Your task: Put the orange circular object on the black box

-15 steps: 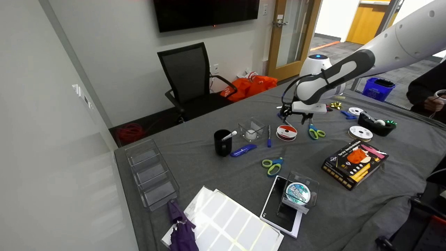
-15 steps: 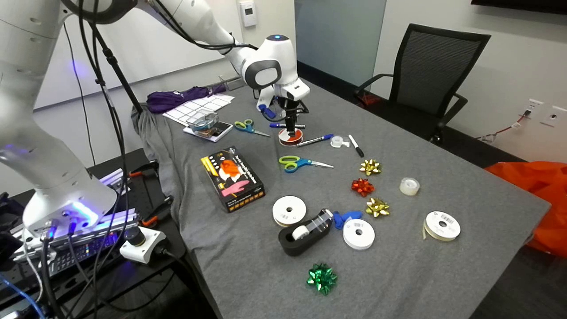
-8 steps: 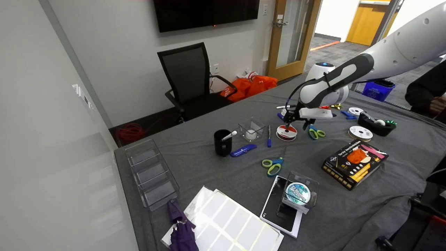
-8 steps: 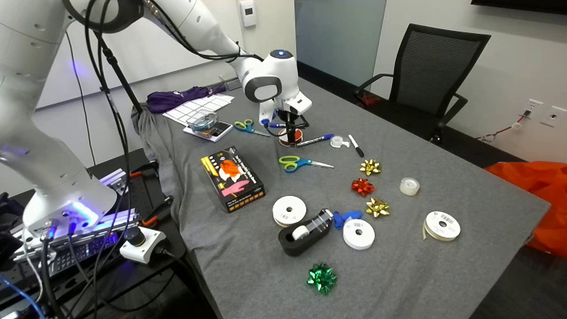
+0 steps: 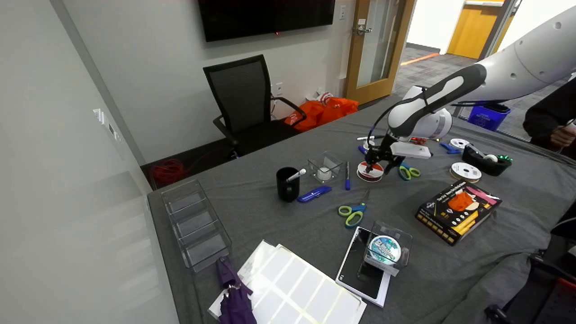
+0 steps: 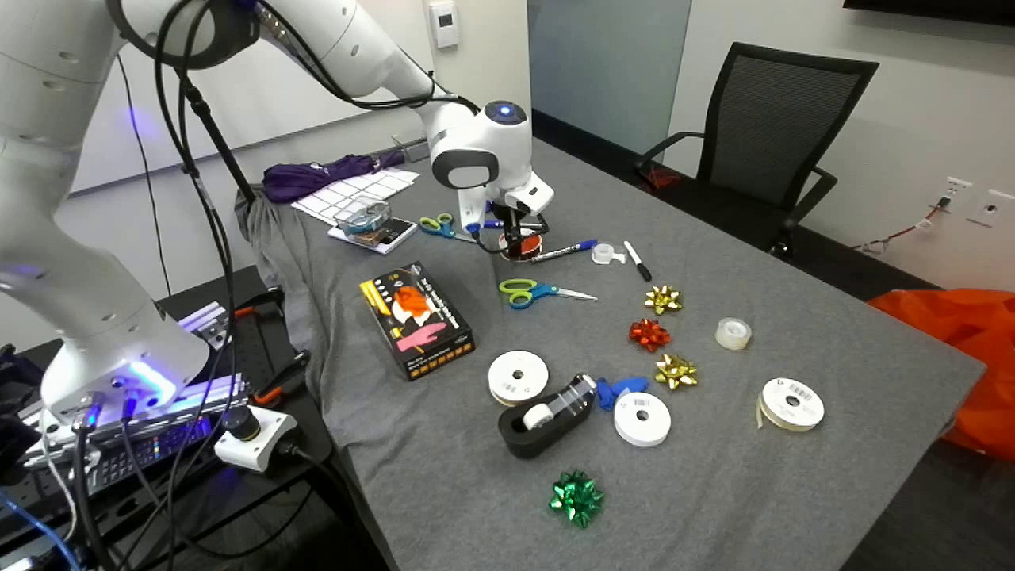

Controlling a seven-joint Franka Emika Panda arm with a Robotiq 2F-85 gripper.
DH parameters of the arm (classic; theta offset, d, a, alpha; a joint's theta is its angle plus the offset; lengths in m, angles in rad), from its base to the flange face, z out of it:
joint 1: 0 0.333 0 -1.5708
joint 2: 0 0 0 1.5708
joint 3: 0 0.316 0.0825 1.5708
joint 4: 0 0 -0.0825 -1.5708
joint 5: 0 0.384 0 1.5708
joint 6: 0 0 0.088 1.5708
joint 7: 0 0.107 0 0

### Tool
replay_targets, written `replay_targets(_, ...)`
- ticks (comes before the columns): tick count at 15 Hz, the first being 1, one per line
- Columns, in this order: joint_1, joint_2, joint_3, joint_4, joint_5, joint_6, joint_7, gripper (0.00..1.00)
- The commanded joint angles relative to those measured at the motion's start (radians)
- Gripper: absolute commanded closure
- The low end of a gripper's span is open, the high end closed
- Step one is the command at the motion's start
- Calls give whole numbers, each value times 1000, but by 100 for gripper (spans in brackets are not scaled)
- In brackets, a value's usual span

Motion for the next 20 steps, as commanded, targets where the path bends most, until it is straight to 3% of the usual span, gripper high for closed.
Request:
replay_targets(1, -31, -1, 30, -13, 45, 11, -55, 46)
replay_targets(9, -37, -12, 31, -14, 75, 10, -60, 98)
replay_targets(20, -76, -94, 55, -71, 111, -62, -99, 100)
